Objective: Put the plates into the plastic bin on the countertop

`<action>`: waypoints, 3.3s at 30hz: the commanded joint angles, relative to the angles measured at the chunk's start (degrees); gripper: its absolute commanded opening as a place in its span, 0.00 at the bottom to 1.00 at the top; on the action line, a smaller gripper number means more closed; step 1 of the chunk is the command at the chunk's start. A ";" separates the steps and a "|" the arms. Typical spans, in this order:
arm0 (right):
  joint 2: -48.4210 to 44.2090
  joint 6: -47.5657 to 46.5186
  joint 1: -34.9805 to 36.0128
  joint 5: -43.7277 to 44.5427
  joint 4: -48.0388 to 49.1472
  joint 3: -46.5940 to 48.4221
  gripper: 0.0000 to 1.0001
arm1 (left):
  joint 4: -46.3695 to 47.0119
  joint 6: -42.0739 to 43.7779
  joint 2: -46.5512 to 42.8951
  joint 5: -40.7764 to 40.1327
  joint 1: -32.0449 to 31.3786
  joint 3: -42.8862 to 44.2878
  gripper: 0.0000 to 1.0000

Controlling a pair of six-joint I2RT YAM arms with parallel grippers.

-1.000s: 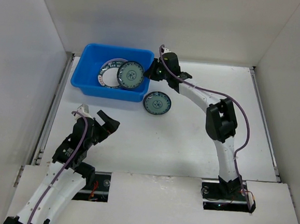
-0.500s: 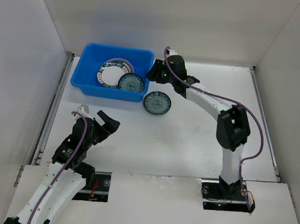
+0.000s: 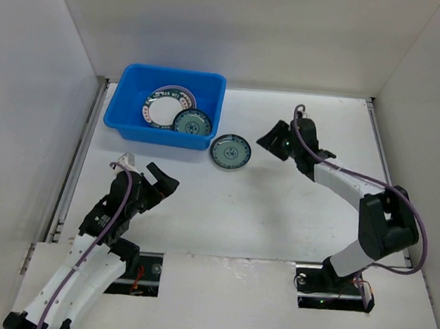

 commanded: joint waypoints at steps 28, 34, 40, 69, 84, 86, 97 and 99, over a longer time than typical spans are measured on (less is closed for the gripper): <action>23.33 20.68 -0.60 -8.71 23.31 -3.52 0.29 | -1.12 -3.40 -0.45 -0.44 -1.09 0.12 1.00; 22.55 19.54 -0.68 -8.71 23.32 -3.52 0.05 | -0.86 -3.31 -0.28 -0.44 -1.09 0.21 1.00; 12.11 15.42 -3.75 -7.48 17.62 -5.98 0.03 | -0.33 -2.96 0.25 -0.35 -1.09 0.21 1.00; 31.40 -10.69 9.95 -3.08 1.85 48.15 0.03 | 3.53 -1.55 1.74 0.62 -0.12 -2.60 1.00; 37.93 -13.42 12.67 -2.21 9.07 48.95 0.52 | -0.42 -2.26 -2.39 0.53 0.23 -3.13 1.00; 35.74 -13.60 12.85 -1.25 10.56 47.03 0.65 | -0.86 -2.26 -2.65 0.53 0.06 -2.87 1.00; 4.30 -21.40 13.20 16.14 17.78 19.09 1.00 | -5.69 -0.06 -0.37 -0.44 -0.65 -1.46 1.00; -3.17 -25.27 13.55 22.54 16.64 12.07 1.00 | -7.88 0.90 1.03 -1.58 -0.12 -1.03 1.00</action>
